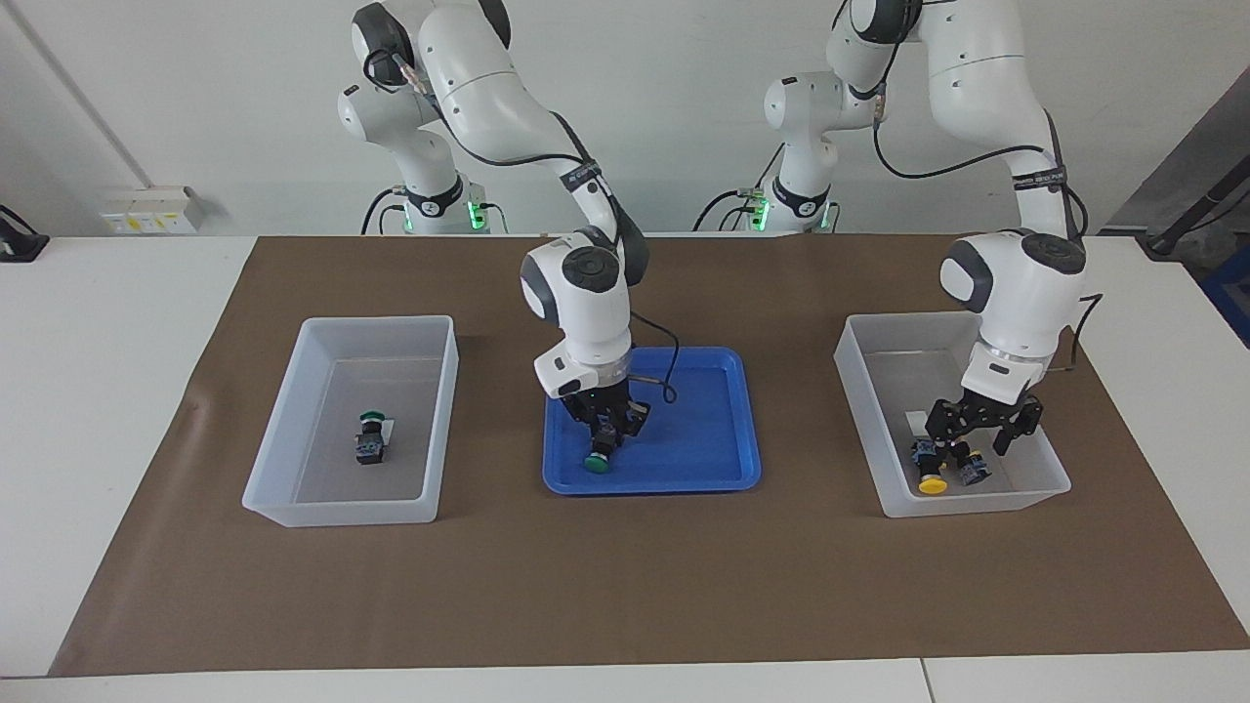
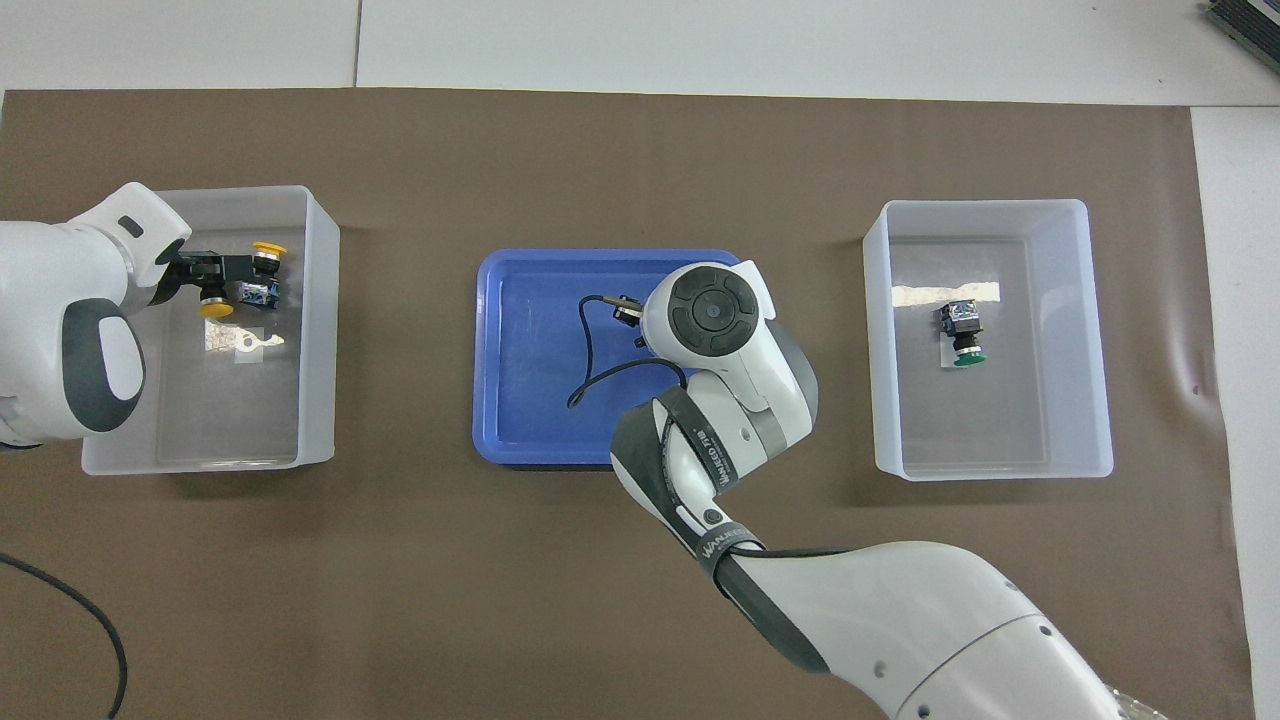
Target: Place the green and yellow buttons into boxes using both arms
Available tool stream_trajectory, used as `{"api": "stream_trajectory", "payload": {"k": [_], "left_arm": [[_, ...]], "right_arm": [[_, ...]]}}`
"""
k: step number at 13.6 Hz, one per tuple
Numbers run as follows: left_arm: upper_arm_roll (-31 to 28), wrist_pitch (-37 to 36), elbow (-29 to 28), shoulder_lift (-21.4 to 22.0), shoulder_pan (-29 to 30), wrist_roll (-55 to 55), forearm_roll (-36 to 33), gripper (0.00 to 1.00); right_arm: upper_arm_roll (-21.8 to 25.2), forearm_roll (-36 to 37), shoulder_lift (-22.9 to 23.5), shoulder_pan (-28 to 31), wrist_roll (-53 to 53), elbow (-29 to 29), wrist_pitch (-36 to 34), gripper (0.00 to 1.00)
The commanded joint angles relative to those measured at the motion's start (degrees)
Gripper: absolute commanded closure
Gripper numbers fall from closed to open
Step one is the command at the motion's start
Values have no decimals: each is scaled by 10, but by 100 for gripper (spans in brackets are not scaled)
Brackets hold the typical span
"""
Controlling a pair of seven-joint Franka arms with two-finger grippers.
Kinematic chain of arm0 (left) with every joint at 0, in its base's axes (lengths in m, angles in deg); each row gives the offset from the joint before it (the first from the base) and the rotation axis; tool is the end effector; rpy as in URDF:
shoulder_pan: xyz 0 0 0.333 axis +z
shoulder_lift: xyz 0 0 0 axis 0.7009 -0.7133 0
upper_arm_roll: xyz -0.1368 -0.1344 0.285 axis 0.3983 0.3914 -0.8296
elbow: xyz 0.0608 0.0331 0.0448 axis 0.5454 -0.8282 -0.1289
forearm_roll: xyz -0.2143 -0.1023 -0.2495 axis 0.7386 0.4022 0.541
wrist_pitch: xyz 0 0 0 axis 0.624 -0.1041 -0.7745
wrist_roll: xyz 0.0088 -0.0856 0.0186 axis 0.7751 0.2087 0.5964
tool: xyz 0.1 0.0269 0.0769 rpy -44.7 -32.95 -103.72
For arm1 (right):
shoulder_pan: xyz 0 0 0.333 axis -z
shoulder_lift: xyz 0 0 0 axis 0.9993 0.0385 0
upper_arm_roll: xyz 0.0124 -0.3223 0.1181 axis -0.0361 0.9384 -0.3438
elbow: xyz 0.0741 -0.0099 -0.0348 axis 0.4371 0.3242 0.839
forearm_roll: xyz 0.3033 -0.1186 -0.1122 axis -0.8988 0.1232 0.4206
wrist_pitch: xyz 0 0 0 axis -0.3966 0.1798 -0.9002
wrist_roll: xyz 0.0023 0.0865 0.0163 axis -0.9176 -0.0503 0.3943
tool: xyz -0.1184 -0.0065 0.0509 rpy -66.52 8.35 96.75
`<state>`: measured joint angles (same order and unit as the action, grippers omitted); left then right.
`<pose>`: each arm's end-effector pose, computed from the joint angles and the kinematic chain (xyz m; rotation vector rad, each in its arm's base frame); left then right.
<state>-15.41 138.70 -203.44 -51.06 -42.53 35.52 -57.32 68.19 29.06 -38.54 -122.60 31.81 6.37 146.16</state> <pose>0.6122 0.0418 0.3898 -3.0584 0.0945 -0.5294 0.5771 0.3419 0.3317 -3.0072 0.5842 -0.2114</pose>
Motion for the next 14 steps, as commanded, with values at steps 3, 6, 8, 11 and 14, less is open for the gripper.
{"api": "stream_trajectory", "payload": {"k": [3,6,8,11,14], "left_arm": [[3,-146,-10,109,-20,-8,-7,0],[1,-230,-30,188,-50,-63,-7,0],[4,-252,-44,234,-65,-91,-7,0],[8,-351,39,232,-71,-94,-8,0],[4,-413,142,198,-63,-87,-8,0]], "right_arm": [[8,2,-82,25,-44,-21,-123,100],[7,2,-155,81,-177,-13,-211,100],[7,2,-182,125,-279,-11,-264,100],[7,2,-214,190,-452,22,-308,100],[7,1,-255,256,-579,123,-268,100]]}}
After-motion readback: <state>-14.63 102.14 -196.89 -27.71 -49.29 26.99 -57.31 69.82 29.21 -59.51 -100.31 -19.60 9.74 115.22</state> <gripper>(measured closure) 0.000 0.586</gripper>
